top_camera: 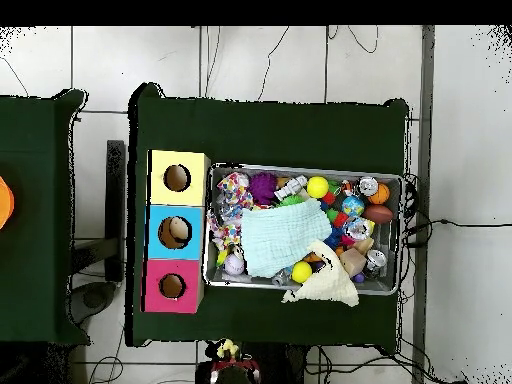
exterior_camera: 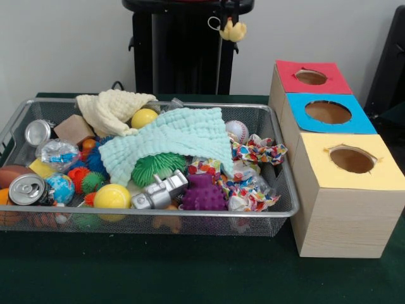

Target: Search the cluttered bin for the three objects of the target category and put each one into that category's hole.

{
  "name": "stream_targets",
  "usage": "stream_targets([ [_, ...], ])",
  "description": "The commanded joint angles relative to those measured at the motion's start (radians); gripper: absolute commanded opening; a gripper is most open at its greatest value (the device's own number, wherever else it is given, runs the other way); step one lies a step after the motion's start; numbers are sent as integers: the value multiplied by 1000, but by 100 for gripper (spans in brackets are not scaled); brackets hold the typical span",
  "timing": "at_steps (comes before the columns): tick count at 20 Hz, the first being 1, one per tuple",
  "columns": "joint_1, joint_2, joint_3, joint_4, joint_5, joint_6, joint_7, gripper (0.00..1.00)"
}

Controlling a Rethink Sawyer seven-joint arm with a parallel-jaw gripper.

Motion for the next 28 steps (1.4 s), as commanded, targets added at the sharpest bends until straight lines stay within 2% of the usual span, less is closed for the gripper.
stream_targets([
  [1, 56, 118, 48, -5, 3, -4, 320, 0],
  [4, 106, 77, 68, 3, 39, 25, 367, 0],
  [9, 180, 53, 76, 2, 74, 38, 438, 0],
  [13, 264, -12, 91, 9, 126, 89, 509, 0],
  [15, 311, -18, 94, -1, 153, 101, 543, 0],
  [21, 445, -1, 57, -61, 227, 137, 593, 0],
  [23, 474, 28, 53, -73, 235, 116, 621, 0],
  [28, 527, 162, 48, -124, 232, 1, 677, 0],
])
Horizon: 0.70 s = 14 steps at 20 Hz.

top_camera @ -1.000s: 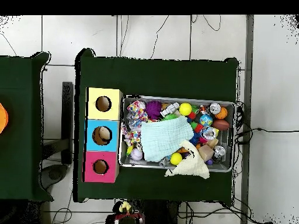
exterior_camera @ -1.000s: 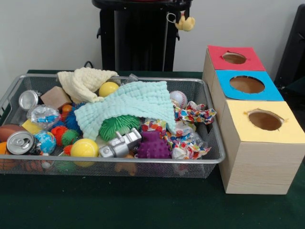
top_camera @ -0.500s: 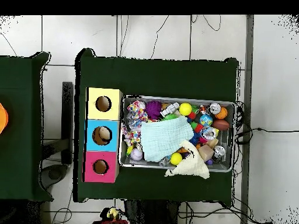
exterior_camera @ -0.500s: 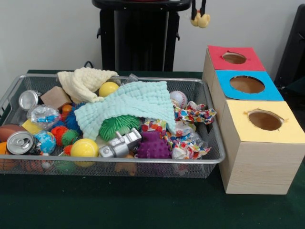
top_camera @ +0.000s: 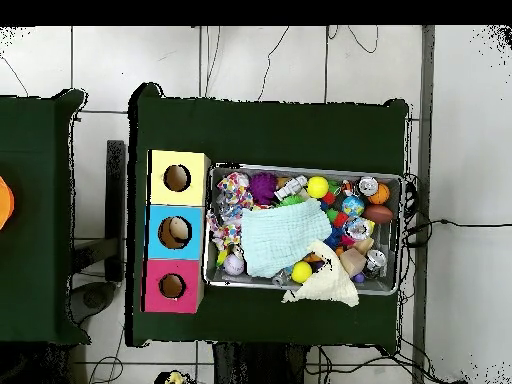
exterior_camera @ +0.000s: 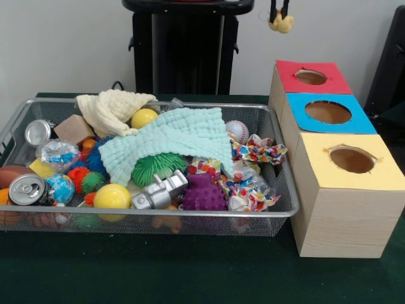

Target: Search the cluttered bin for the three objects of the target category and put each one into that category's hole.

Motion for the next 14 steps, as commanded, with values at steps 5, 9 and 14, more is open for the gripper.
stream_targets([
  [5, 25, 312, 15, -226, 18, -164, 312, 0],
  [9, 36, 367, 8, -256, 12, -207, 322, 0],
  [14, 52, 395, 25, -275, 33, -226, 343, 0],
])
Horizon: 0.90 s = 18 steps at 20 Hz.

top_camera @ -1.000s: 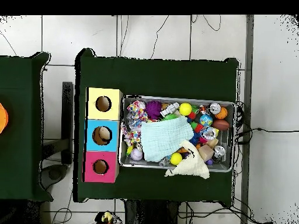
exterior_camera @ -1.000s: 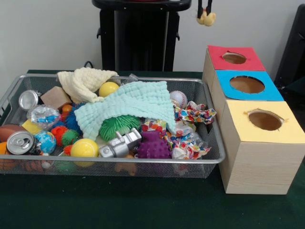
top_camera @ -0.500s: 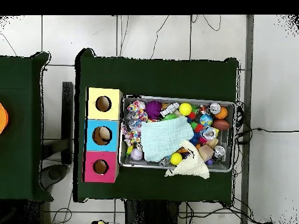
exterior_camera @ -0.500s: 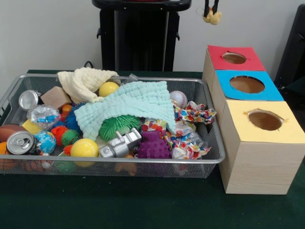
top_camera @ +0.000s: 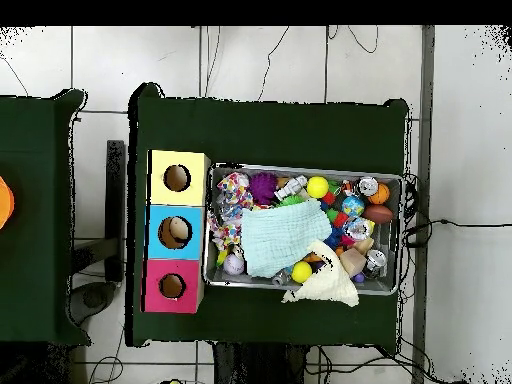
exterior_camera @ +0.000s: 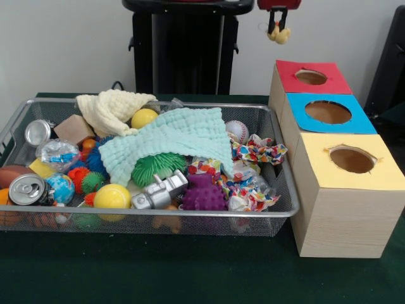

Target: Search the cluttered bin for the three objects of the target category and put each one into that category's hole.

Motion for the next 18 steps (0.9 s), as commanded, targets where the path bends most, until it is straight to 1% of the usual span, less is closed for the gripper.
stream_targets([
  [1, 18, 121, 30, -225, 44, -117, 289, 0],
  [4, 45, 123, 29, -236, 94, -98, 315, 0],
  [6, 73, 105, 25, -239, 132, -67, 329, 0],
  [15, 121, 50, 55, -243, 216, -9, 404, 0],
  [16, 143, 36, 48, -244, 249, 8, 415, 0],
  [17, 148, 33, 50, -246, 257, 14, 420, 0],
  [18, 167, 30, 42, -254, 281, 27, 421, 0],
])
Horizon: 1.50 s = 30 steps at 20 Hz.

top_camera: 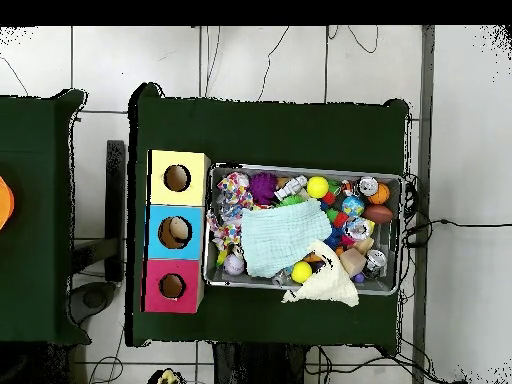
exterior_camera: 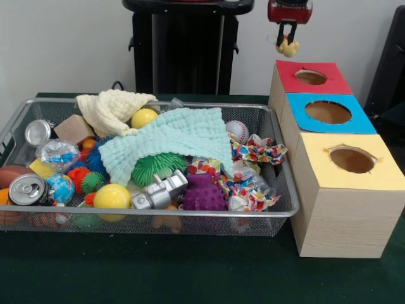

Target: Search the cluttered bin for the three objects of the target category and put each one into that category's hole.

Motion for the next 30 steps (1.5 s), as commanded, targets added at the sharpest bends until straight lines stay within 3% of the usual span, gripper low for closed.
stream_targets([
  [1, 30, -17, 49, -195, 158, 50, 320, 0],
  [7, 72, 6, 50, -232, 229, 52, 364, 0],
  [9, 110, -12, 23, -243, 287, 95, 353, 0],
  [10, 161, -33, -30, -257, 348, 159, 305, 0],
  [13, 249, -61, -143, -309, 412, 317, 207, 0],
  [15, 287, -71, -206, -347, 405, 407, 182, 0],
  [17, 291, -79, -216, -361, 384, 442, 202, 0],
  [19, 263, -84, -184, -359, 363, 433, 239, 0],
  [20, 201, -88, -106, -339, 343, 388, 276, 0],
  [25, 169, -63, -51, -353, 337, 339, 329, 0],
  [27, 208, -61, -84, -374, 372, 370, 339, 0],
  [29, 307, -58, -214, -433, 392, 478, 307, 0],
  [30, 318, -67, -243, -449, 378, 515, 295, 0],
])
